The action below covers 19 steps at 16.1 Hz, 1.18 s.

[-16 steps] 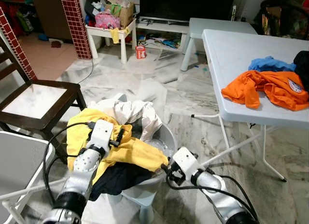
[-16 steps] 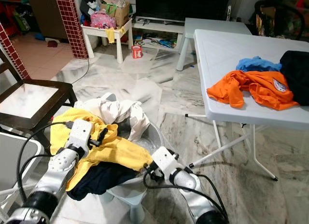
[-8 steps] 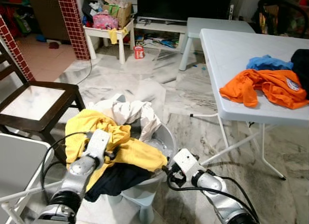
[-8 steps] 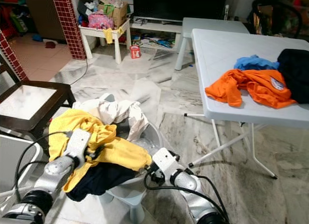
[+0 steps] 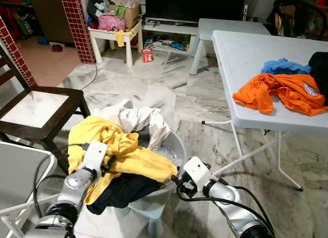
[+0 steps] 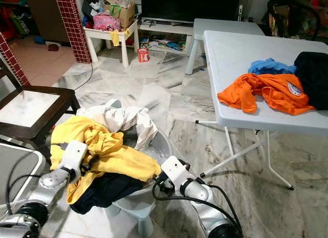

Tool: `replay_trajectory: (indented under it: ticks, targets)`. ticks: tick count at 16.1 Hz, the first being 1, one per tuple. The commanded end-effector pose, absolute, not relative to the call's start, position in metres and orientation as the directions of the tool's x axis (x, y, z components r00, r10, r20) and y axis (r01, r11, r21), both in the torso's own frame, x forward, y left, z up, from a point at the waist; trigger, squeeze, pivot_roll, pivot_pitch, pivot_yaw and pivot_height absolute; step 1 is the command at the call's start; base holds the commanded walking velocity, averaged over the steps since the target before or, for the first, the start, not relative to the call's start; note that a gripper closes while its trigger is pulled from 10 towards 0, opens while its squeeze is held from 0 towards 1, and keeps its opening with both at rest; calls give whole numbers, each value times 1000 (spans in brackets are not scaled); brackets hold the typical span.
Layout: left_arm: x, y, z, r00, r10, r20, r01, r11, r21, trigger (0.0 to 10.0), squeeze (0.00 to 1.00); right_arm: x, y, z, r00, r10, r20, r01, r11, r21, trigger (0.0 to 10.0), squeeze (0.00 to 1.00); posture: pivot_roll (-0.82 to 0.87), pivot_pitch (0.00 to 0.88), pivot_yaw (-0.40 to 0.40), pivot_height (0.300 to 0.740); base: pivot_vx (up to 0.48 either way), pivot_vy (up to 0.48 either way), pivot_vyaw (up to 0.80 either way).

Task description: Hang hanger

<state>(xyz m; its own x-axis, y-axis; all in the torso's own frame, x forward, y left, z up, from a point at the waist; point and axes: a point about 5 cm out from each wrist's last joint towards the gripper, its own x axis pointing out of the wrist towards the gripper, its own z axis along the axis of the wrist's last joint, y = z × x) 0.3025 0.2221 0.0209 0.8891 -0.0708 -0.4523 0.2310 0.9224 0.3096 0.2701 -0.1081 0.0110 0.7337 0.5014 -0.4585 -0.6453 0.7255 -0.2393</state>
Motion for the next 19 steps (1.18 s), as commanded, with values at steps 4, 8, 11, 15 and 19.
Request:
replay_trajectory:
  ticks: [4, 8, 11, 15, 19]
  targets:
    - [315, 222, 38, 930, -62, -362, 235, 858, 457, 10000, 0, 270, -109, 14, 747, 493, -446, -633, 732, -251, 10000, 0, -56, 0, 0, 740, 0, 0, 0]
    - [313, 216, 35, 937, -72, -342, 235, 853, 466, 10000, 1000, 269, -109, 15, 749, 490, -445, -630, 736, -250, 10000, 0, -60, 0, 3, 740, 0, 0, 0]
    - [314, 212, 35, 932, -99, -349, 269, 835, 480, 10000, 0, 269, -110, 15, 749, 488, -448, -629, 735, -252, 10000, 0, -65, 3, 1, 740, 0, 0, 0]
    - [313, 202, 30, 897, -193, -397, 372, 816, 443, 2039, 0, 267, -110, 15, 748, 489, -449, -631, 734, -251, 10000, 0, -75, 8, 6, 740, 0, 0, 0]
    - [315, 194, 31, 887, -228, -402, 405, 805, 435, 0, 0, 264, -111, 14, 752, 481, -450, -623, 741, -249, 10000, 0, -88, 10, 17, 740, 0, 0, 0]
